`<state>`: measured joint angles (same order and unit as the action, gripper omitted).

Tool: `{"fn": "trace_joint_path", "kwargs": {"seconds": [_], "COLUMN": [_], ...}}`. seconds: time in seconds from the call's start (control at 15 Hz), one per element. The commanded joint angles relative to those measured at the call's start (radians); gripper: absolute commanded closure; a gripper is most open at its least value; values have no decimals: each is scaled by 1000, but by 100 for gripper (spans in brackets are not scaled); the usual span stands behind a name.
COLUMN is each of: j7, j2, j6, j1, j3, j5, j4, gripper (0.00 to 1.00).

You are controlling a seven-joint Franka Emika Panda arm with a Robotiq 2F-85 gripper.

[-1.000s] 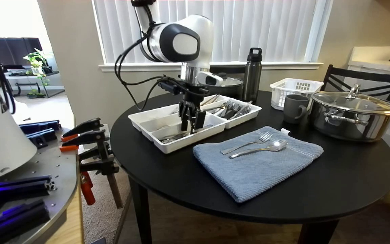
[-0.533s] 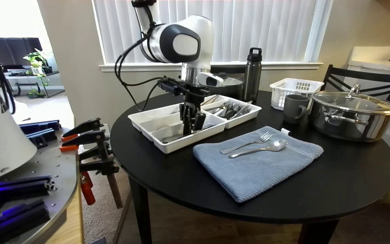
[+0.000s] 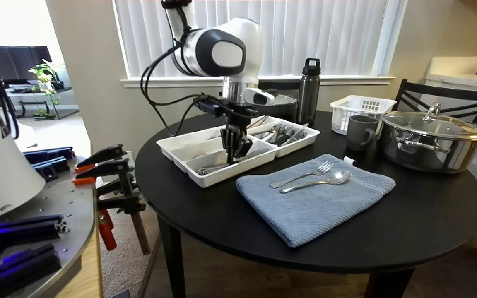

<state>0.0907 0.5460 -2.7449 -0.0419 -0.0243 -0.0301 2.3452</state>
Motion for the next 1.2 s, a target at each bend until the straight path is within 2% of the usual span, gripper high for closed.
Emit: {"fn": "trace_joint_path", "kwargs": {"seconds": [0.0, 0.07, 0.27, 0.6, 1.07, 1.13], "j7": [-34, -36, -47, -83, -81, -77], "j2": [-51, -63, -77, -28, -21, -24], "j6": [-23, -18, -7, -3, -1, 2], "j1": [18, 21, 29, 46, 33, 31], "j3": [1, 4, 27, 99, 89, 84], "j5": [4, 7, 22, 56, 38, 36], "j4": [28, 28, 19, -7, -12, -12], "gripper": [96, 100, 98, 98, 98, 89]}}
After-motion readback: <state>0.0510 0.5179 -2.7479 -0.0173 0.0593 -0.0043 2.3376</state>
